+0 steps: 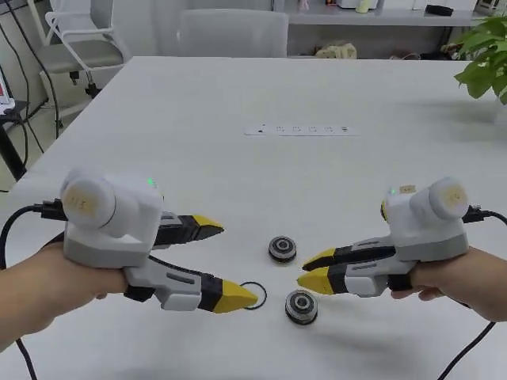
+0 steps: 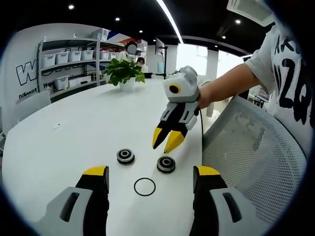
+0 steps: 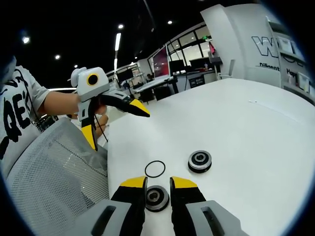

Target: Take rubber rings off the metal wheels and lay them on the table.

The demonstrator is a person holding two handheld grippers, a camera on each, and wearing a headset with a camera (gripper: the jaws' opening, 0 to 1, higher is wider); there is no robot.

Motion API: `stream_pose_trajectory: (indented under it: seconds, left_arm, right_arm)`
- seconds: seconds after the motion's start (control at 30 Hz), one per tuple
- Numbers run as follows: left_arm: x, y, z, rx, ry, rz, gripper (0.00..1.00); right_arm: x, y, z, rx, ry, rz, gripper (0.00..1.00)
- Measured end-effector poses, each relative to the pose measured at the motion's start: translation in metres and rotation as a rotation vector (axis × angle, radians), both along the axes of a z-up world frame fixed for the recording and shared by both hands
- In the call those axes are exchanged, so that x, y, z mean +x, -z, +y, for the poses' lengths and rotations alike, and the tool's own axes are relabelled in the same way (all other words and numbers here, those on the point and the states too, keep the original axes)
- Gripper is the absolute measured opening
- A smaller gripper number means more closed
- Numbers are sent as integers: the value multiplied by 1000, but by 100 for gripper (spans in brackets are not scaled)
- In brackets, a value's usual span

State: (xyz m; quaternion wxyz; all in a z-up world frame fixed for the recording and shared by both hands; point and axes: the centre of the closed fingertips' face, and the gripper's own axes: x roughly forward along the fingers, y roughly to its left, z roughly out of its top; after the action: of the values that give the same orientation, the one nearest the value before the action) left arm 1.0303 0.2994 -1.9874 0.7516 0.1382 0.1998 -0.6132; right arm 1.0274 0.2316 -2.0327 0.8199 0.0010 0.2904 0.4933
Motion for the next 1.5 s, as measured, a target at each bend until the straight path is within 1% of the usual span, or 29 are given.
stream_pose_trajectory:
  seconds: [0.07,0.13,0.23,0.47,0.53,0.73,1.0,1.33,1.43,1.5]
  left_arm:
    - [-1,2,-3,3,8,3,67]
    - [-1,3,-7,7,12,-3,67]
    - [-3,4,-11,3,22,10,67]
    - [-6,10,-23,15,49,19,65]
    - [-6,14,-24,18,52,27,64]
    - [-7,19,-30,20,59,50,61]
    - [-12,28,-38,35,83,70,56]
    - [-14,37,-44,48,104,94,50]
    - [-16,38,-47,41,109,99,49]
    - [-16,40,-48,43,112,100,48]
  right_arm:
    - [-2,2,-3,-5,0,1,16]
    - [-3,4,-6,-8,3,2,17]
    - [-6,5,-9,-8,6,1,17]
    - [-12,10,-12,-16,-1,5,19]
    - [-14,11,-13,-18,-6,3,19]
    - [-19,19,-14,-34,-24,2,20]
    - [-23,30,-16,-59,-50,-2,19]
    - [-25,37,-16,-78,-74,-12,18]
    - [-25,38,-15,-79,-76,-13,17]
    - [-25,39,-14,-81,-78,-15,17]
